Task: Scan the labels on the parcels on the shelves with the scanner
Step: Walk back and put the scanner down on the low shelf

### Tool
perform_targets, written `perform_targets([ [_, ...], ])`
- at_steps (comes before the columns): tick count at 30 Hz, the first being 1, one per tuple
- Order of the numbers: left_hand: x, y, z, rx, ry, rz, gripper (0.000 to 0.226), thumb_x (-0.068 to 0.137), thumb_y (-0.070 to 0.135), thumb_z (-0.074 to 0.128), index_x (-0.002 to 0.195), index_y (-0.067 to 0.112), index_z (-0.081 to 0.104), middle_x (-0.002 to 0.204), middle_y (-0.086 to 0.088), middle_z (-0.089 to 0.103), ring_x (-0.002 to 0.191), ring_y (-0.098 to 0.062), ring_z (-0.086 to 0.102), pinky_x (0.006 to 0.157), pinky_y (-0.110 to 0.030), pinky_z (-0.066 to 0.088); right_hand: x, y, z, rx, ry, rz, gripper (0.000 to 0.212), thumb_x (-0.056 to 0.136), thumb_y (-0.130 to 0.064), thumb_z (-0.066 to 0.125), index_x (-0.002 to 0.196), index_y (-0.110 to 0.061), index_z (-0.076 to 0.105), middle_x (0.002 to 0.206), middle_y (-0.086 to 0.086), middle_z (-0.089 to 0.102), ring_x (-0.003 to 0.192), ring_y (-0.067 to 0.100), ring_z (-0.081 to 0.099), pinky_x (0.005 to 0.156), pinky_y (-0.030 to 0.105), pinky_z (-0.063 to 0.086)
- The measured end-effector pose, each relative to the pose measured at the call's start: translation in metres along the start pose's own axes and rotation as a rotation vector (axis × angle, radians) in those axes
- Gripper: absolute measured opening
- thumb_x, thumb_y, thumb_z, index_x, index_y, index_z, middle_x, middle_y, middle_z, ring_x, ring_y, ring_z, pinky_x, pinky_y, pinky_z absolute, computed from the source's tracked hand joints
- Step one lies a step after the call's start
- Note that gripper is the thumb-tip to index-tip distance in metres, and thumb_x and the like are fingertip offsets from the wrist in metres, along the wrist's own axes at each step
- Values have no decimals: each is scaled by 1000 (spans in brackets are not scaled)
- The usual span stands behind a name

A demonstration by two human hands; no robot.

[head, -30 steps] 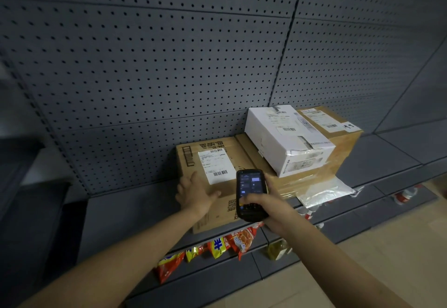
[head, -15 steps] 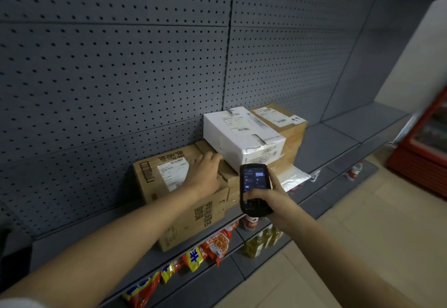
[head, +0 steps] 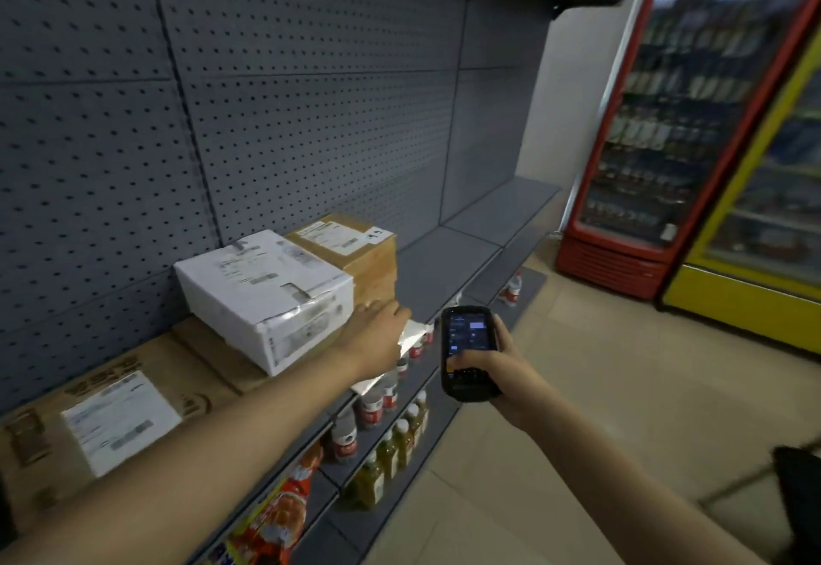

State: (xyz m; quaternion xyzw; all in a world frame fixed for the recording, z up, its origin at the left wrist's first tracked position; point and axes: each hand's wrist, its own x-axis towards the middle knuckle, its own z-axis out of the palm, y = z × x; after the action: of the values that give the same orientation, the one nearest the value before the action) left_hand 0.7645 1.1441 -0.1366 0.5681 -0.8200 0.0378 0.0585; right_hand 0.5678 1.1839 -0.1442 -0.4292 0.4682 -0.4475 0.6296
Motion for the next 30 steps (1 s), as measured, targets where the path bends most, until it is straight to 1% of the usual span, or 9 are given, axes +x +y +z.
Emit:
perform_targets([
  [3,35,35,1,6,-9,47,38,87,21,56,124,15,49,125,-7,53,115,-29,50,94,-39,39,3,-9,-40,10,67,-32,76,52,1,74,120,-28,54,118,19,63,105,39,63,73,43,57],
  [8,87,78,12,-1,-46,128,31,88,25,54,118,15,54,119,-6,55,111,-28,52,87,-37,38,10,-17,-97,44,139,-12,84,52,0,75,128,-26,51,119,20,63,99,38,63,65,38,56],
  [12,131,101,26,2,-98,191,34,89,28,53,120,15,52,122,-7,54,114,-27,51,88,-37,38,26,-19,-134,63,204,-8,84,51,0,75,127,-26,52,117,19,64,103,40,64,69,39,56],
  [16,183,112,42,-16,-103,251,39,90,29,54,126,14,51,127,-8,51,117,-28,48,94,-37,38,56,-27,-165,83,243,5,83,53,1,74,127,-28,51,117,17,63,102,38,63,71,42,58],
  [19,231,117,53,-37,-87,290,37,90,29,54,124,14,53,124,-8,53,114,-27,49,93,-37,38,87,-37,-187,82,271,7,82,54,2,74,127,-27,50,116,16,62,102,37,63,76,45,59],
  [22,280,121,61,-49,-86,322,34,90,28,54,120,13,54,119,-9,54,110,-28,51,89,-38,42,123,-50,-210,81,308,22,81,55,2,74,127,-27,51,117,17,63,108,42,63,80,47,58],
  [25,333,123,66,-34,-91,347,32,90,30,54,116,12,55,117,-9,55,108,-28,52,89,-40,44,161,-65,-234,89,351,9,83,55,2,75,129,-27,51,120,20,62,111,44,61,77,45,58],
  [27,367,124,68,-28,-90,366,33,90,30,54,117,11,55,119,-9,55,109,-28,52,91,-41,44,181,-76,-249,102,375,-11,86,54,1,75,131,-26,49,120,19,61,110,42,61,76,43,58],
  [30,412,134,73,-36,-106,386,34,90,28,55,119,11,55,121,-9,54,111,-28,51,92,-40,43,205,-89,-269,119,396,-17,89,53,1,75,133,-27,47,119,15,61,106,36,61,79,43,57],
])
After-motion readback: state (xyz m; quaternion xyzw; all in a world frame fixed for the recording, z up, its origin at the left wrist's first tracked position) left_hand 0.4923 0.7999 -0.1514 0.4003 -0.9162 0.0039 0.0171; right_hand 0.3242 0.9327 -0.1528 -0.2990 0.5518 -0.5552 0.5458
